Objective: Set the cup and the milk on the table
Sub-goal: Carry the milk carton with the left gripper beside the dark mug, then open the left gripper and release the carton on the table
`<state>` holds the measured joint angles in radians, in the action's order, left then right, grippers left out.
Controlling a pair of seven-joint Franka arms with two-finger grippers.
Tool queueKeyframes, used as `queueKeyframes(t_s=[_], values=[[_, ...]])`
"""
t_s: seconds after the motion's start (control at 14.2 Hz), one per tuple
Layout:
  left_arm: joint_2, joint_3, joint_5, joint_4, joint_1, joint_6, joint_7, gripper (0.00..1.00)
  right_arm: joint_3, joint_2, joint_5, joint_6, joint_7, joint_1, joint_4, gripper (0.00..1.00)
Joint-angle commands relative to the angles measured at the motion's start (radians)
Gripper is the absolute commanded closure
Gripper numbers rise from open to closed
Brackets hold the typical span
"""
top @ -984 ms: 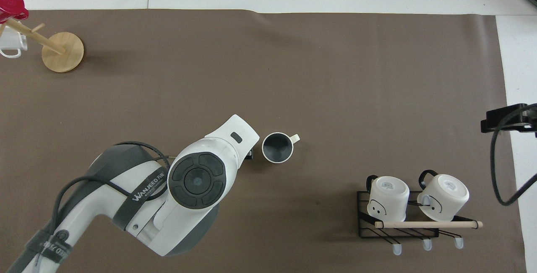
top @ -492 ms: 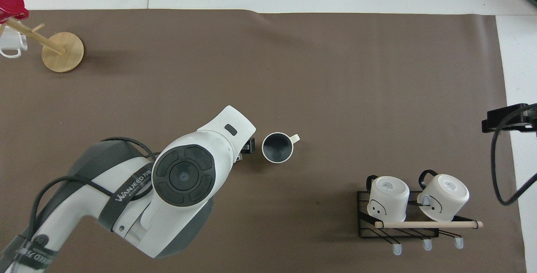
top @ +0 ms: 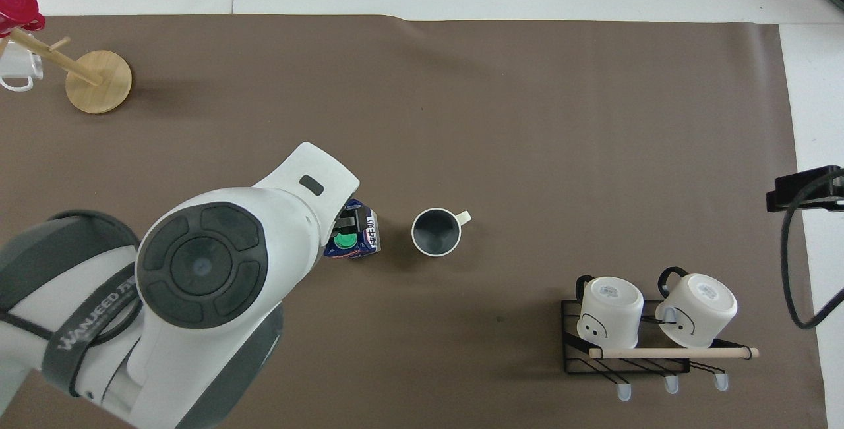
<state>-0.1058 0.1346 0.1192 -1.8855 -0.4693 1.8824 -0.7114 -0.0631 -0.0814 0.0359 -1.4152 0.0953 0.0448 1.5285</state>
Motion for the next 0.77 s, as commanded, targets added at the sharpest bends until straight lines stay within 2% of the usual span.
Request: queueKeyframes(t_s=[0.0,0.14,0.35,0.7], values=[[-0.031,-0.022,-0.019,0.049,0.034,-0.1,0.02,0.0,0.002,-0.017,-0.027,0.009,-0.023,-0.009,0.013,0.0],[-0.038,-0.046,-0.038,0.078,0.081,-0.144,0.14,0.0,0.003,0.003,-0.024,0.028,-0.019,-0.014,0.001,0.0],[-0.037,-0.055,-0.124,0.161,0.231,-0.239,0.407,0.0,0.005,0.002,-0.031,-0.004,-0.016,-0.013,0.004,0.0],[-0.02,-0.055,-0.121,0.265,0.377,-0.322,0.523,0.0,0.0,-0.011,-0.03,-0.011,-0.017,-0.014,0.022,0.0]])
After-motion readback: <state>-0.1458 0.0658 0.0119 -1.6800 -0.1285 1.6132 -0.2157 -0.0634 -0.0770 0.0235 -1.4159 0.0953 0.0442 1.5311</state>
